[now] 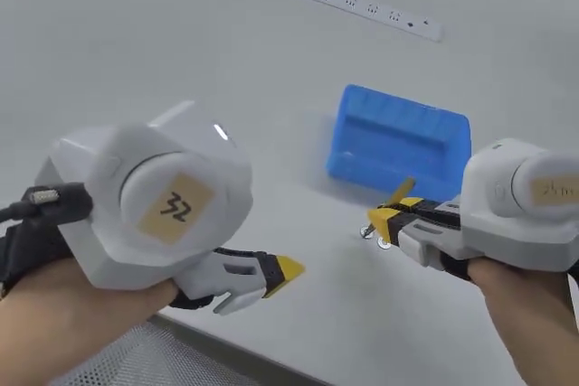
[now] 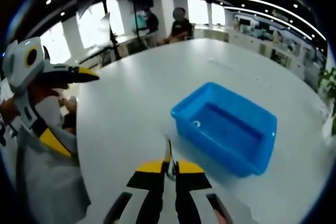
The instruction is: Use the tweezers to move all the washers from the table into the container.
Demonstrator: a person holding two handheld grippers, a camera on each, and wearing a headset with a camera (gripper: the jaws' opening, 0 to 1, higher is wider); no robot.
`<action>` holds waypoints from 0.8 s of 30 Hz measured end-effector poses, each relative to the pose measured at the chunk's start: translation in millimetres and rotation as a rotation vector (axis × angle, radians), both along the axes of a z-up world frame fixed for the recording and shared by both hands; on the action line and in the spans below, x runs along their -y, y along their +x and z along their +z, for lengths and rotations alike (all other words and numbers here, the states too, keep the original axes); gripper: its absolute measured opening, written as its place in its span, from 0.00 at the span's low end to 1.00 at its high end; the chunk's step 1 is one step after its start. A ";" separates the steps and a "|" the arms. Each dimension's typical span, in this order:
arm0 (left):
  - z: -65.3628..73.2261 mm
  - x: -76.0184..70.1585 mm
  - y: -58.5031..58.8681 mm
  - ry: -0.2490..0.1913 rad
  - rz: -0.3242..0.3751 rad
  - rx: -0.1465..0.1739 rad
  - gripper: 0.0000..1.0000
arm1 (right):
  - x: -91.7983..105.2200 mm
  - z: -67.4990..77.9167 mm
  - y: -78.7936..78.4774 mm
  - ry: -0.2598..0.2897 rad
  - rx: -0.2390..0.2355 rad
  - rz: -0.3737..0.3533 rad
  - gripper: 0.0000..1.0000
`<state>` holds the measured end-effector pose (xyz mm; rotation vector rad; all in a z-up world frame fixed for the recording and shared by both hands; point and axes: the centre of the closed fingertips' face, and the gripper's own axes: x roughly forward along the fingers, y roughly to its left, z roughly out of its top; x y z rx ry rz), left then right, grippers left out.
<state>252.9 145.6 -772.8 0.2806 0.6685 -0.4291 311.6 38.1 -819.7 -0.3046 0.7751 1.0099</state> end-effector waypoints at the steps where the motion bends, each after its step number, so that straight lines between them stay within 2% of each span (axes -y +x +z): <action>1: 0.0 -0.4 0.1 0.000 0.001 0.000 0.97 | 0.5 0.4 0.3 -0.003 0.003 0.003 0.04; 7: 0.4 -0.2 -0.3 0.001 -0.002 0.001 0.97 | 0.5 13.1 -0.6 0.019 -0.006 0.000 0.04; 11: -0.1 -0.7 -1.1 0.003 -0.002 0.000 0.97 | -3.2 32.5 -1.3 0.036 0.015 0.010 0.04; 17: 1.9 1.6 -1.1 -0.017 -0.002 0.001 0.97 | -10.8 65.1 1.2 0.072 0.055 0.017 0.04; 24: 3.9 2.4 -1.3 -0.009 -0.005 0.003 0.97 | -11.8 87.7 5.7 0.088 0.061 0.004 0.04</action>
